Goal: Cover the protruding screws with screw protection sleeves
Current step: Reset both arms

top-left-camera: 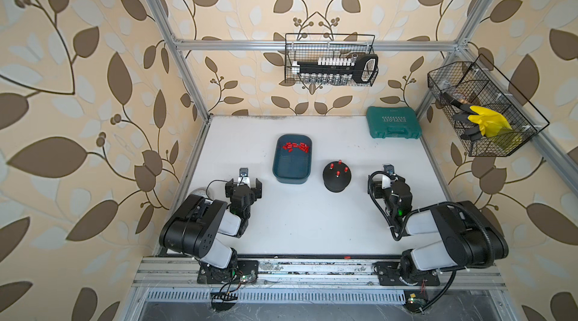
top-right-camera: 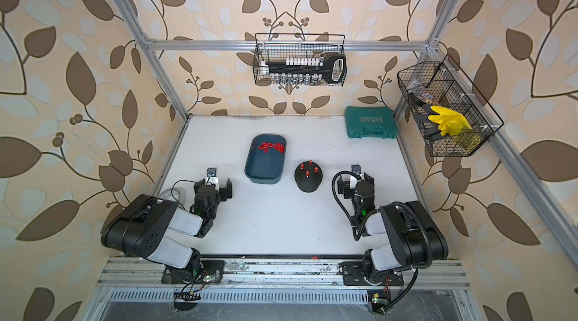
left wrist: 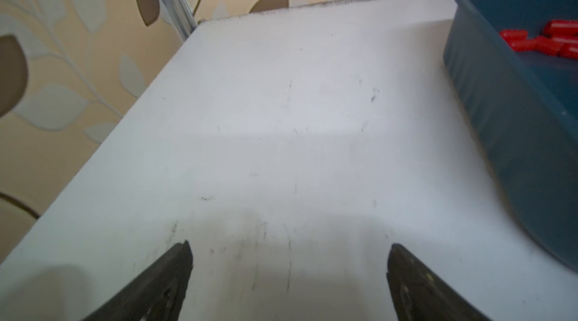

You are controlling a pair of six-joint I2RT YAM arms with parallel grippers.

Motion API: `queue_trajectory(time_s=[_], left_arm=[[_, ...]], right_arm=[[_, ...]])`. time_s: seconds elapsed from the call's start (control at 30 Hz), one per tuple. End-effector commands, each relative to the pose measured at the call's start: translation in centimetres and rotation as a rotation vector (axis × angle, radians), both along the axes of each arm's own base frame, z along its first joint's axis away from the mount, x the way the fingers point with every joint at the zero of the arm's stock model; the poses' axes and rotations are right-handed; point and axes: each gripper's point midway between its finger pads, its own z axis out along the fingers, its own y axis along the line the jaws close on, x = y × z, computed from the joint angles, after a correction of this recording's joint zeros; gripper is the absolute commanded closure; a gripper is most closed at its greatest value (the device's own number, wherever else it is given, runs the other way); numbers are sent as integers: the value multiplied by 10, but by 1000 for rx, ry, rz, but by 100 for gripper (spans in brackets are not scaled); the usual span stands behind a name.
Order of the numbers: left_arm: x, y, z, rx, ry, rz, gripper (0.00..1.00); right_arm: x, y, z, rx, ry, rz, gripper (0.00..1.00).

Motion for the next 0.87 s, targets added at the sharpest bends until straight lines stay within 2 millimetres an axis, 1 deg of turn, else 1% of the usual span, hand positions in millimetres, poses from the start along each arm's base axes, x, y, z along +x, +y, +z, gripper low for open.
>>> queue_trajectory(time_s=[0.0,0.07,0.1,0.13,0.2,0.43,0.67,0.83], left_arm=[[29,-1,38,-50,-91,7,1],[46,19,28,-103,-2,85,1],[50,27,24,-167,34,86,1],[47,29,25,-193,30,80,1],[47,30,25,-183,27,83,1],[46,29,25,-186,24,78,1],[50,29,22,-194,44,81,1],[47,29,26,-193,24,74,1]], right_arm=[[26,-6,27,42,-37,-37,0],[43,-18,20,110,15,-40,0],[39,-24,18,157,33,-41,0],[39,-25,18,153,36,-43,0],[40,-23,20,126,24,-50,0],[39,-23,20,124,27,-53,0],[39,-23,20,124,28,-53,0],[39,-23,19,125,30,-52,0]])
